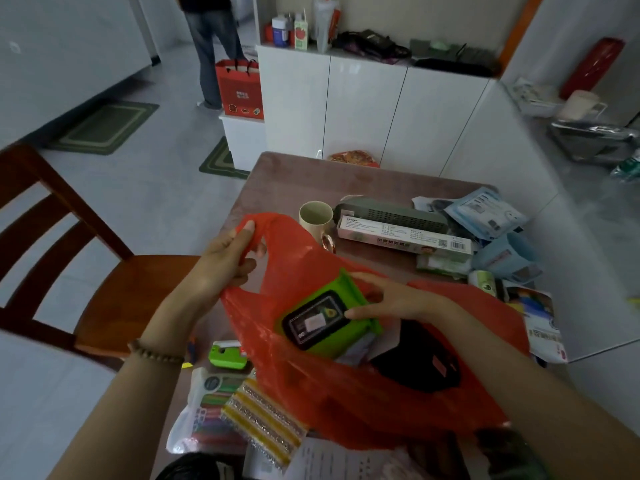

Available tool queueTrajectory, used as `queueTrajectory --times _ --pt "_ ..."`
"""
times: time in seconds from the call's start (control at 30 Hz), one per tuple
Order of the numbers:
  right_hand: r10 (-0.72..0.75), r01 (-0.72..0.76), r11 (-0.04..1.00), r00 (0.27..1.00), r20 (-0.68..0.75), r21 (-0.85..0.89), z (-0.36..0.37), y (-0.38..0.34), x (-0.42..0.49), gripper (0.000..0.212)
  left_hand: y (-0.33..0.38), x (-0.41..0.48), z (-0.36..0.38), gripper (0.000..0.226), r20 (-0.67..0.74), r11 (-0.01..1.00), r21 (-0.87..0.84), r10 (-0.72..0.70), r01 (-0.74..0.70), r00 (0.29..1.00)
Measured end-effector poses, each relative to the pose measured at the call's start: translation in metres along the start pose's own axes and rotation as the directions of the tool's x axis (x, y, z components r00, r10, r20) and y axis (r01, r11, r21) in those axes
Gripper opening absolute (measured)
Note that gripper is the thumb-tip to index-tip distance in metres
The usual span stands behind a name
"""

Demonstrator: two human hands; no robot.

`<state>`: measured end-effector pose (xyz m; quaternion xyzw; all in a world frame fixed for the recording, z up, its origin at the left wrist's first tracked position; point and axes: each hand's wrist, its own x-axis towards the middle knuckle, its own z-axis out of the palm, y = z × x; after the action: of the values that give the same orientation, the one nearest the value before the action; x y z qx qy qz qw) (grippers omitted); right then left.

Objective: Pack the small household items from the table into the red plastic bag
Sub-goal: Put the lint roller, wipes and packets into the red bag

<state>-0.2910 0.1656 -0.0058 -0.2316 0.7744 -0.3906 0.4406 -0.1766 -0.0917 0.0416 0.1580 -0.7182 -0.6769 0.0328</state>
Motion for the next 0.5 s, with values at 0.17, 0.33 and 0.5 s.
queueTrajectory --times 0.17,0.33,0.5 --pt "-0.032 0.028 0.997 0.998 0.060 0.071 -0.035 -0.010 -0.006 0.043 -0.014 0.018 -0.001 0.044 -0.020 0.998 0.049 -0.048 0.049 0.999" --pt "-0.066 0.178 0.876 0.965 -0.254 0.449 -0.066 -0.018 0.044 0.033 -0.020 0.037 -0.006 0.046 -0.030 0.994 0.102 -0.046 0.049 0.998" --pt "0.037 0.105 0.895 0.951 -0.308 0.433 -0.055 -0.006 0.130 0.023 -0.015 0.049 -0.014 0.047 -0.049 0.995 0.077 -0.054 0.058 0.997"
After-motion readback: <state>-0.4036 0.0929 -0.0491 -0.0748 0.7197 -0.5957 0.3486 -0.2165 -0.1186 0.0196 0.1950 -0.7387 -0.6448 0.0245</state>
